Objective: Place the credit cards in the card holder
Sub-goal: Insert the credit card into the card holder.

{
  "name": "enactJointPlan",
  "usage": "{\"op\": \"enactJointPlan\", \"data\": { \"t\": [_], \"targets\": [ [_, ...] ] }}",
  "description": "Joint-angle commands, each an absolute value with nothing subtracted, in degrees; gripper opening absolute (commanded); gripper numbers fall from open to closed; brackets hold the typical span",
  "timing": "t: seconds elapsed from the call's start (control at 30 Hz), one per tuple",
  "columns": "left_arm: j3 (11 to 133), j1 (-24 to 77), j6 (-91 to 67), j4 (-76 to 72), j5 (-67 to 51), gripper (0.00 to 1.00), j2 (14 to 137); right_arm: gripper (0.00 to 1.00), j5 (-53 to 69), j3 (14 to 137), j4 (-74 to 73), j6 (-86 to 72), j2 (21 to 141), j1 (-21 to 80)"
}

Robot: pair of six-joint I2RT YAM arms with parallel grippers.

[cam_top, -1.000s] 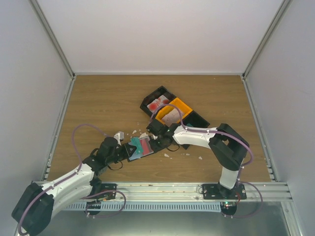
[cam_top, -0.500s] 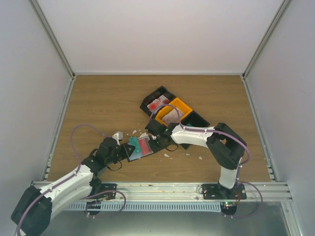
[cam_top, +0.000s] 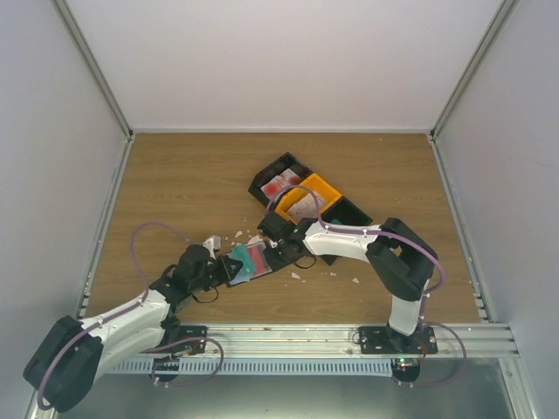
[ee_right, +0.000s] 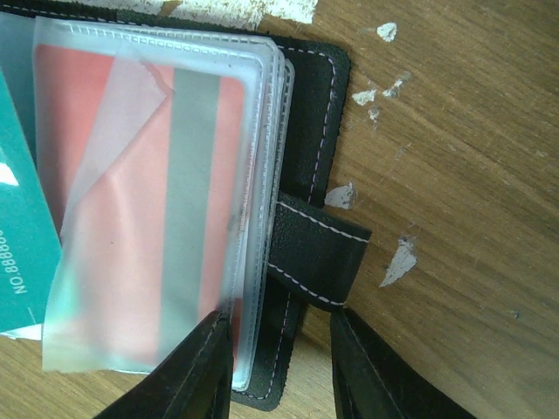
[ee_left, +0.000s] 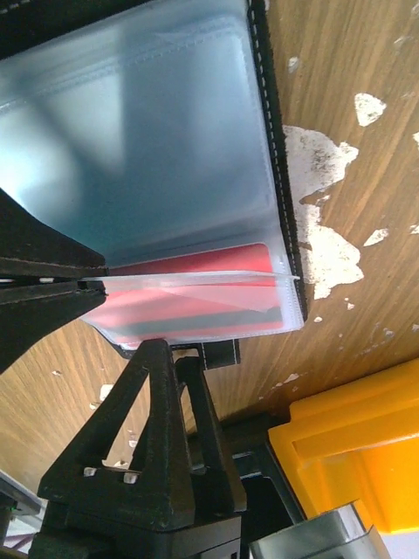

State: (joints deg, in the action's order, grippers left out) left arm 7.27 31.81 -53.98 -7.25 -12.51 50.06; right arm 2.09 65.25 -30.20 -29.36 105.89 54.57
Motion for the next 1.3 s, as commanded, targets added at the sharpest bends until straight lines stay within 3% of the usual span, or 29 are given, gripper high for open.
{"op": "enactJointPlan", "data": {
  "t": [0.0,0.43,0.93,1.27],
  "targets": [
    [6.1,31.47,-55.17,-12.91,-12.99,0.0,52.41,0.32,1.4,64.6,-32.52,-30.05,108.72,54.93],
    [5.94,31.46,-61.98,-11.87,-13.82,0.0,60.07,0.32,1.41,64.59,-33.05,-31.2,108.85,54.93],
    [7.65,31.46,-57.15,-22.41,-23.05,0.0,68.5,0.32,2.76,64.51,-32.08,-30.74,108.81,54.85],
    [8.71,31.46,-55.73,-23.32,-20.15,0.01,70.34,0.32,2.83,64.42,-31.99,-30.85,108.81,54.87]
  ]
}}
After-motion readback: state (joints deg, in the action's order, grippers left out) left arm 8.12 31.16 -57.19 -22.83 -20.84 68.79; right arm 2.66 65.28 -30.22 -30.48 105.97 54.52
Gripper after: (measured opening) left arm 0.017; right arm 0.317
